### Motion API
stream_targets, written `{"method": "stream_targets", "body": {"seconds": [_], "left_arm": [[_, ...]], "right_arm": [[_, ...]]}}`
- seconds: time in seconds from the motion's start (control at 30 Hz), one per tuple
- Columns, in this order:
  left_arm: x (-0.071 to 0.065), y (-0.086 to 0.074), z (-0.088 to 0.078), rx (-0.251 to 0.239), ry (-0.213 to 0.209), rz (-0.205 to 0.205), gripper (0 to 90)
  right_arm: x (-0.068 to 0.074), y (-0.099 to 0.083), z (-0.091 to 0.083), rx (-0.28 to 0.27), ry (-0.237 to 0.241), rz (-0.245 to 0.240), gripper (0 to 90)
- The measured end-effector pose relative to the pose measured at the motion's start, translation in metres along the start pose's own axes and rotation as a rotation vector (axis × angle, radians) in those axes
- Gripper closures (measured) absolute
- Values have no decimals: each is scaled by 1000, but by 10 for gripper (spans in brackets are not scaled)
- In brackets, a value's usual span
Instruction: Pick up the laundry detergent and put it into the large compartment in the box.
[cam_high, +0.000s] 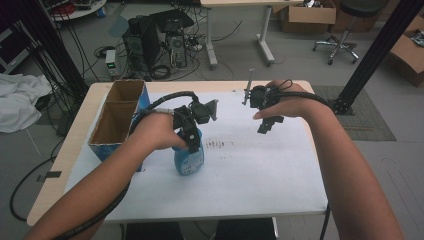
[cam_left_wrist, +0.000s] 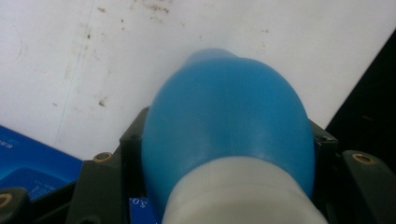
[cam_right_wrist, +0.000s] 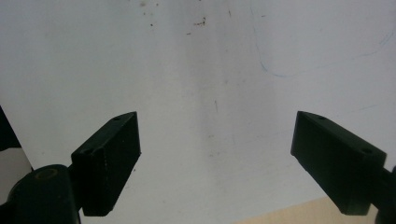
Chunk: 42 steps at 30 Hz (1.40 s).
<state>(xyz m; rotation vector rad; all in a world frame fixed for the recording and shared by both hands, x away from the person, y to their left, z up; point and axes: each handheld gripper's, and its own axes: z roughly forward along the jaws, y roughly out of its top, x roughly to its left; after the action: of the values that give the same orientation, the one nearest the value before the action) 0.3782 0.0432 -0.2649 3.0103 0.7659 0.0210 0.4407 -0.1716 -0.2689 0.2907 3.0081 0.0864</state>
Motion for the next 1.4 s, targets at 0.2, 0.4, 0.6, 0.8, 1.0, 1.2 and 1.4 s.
{"method": "stream_targets", "body": {"seconds": [0.2,0.4,0.6,0.8,1.0,1.2,1.4], "left_arm": [[5,-2,-24,-16,6,-73,383],[14,-2,-42,-8,-10,-159,383],[28,-7,-55,4,-44,-247,383],[43,-17,-81,-22,-58,-334,384],[51,-28,-111,-36,-55,-411,384],[63,-43,-138,-49,-64,-497,384],[80,-66,-161,-75,-51,-615,384]], "right_arm": [[2,0,-2,0,-3,-3,158],[2,1,-2,-8,-3,-7,158],[2,2,-2,-7,-3,-6,158],[2,4,-2,-6,-4,-9,158],[2,4,-1,-2,-5,-14,158],[2,6,-1,-8,-4,-11,158],[4,5,-1,-4,-5,-23,158]]}}
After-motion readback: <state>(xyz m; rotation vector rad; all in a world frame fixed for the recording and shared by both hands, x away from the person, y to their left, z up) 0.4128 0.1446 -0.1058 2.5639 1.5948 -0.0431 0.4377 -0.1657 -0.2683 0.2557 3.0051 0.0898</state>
